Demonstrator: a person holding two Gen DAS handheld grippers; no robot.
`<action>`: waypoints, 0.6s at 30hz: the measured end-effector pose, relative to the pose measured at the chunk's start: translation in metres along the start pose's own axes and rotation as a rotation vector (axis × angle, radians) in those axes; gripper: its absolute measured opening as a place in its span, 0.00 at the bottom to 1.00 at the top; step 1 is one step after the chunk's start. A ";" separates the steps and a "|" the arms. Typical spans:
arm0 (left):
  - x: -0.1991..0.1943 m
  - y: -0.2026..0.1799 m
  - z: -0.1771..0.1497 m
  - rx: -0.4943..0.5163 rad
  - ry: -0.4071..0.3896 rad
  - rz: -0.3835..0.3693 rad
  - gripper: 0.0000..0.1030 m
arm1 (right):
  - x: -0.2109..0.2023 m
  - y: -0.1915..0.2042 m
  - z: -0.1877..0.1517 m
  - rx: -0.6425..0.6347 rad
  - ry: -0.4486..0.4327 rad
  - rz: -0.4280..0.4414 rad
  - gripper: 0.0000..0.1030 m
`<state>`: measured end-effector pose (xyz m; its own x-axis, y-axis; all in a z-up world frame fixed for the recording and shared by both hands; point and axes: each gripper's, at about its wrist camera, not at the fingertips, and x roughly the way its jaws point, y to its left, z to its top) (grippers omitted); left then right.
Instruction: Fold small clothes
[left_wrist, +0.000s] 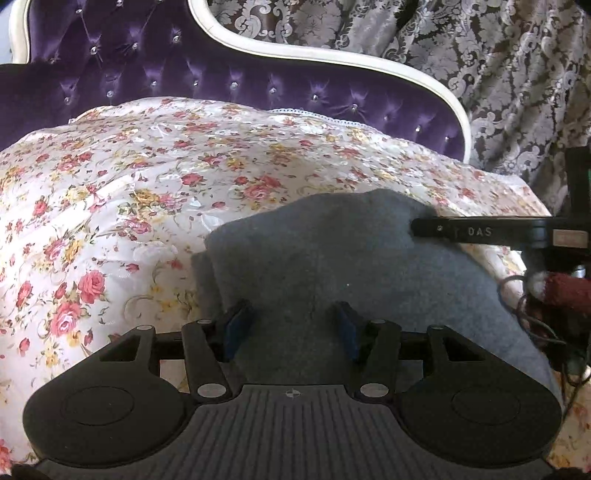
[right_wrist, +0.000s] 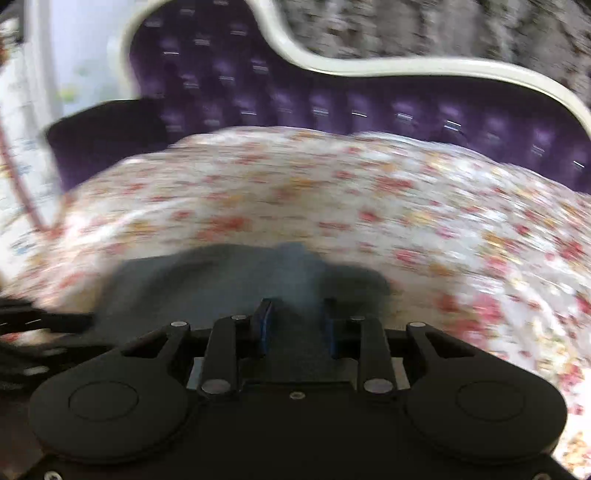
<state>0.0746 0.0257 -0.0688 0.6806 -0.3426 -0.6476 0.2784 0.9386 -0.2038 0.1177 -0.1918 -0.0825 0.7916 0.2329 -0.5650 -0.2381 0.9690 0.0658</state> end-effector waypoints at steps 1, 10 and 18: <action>0.000 0.000 0.000 -0.003 0.000 0.003 0.50 | 0.001 -0.006 0.000 0.022 0.001 -0.022 0.39; -0.025 -0.006 0.002 -0.004 -0.045 0.035 0.72 | -0.052 -0.012 -0.006 0.082 -0.090 -0.031 0.63; -0.049 -0.016 -0.018 0.062 -0.048 0.077 0.74 | -0.113 0.018 -0.040 0.038 -0.112 0.041 0.74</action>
<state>0.0249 0.0286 -0.0467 0.7331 -0.2723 -0.6232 0.2643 0.9584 -0.1078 0.0018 -0.2038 -0.0503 0.8398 0.2782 -0.4663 -0.2518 0.9604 0.1194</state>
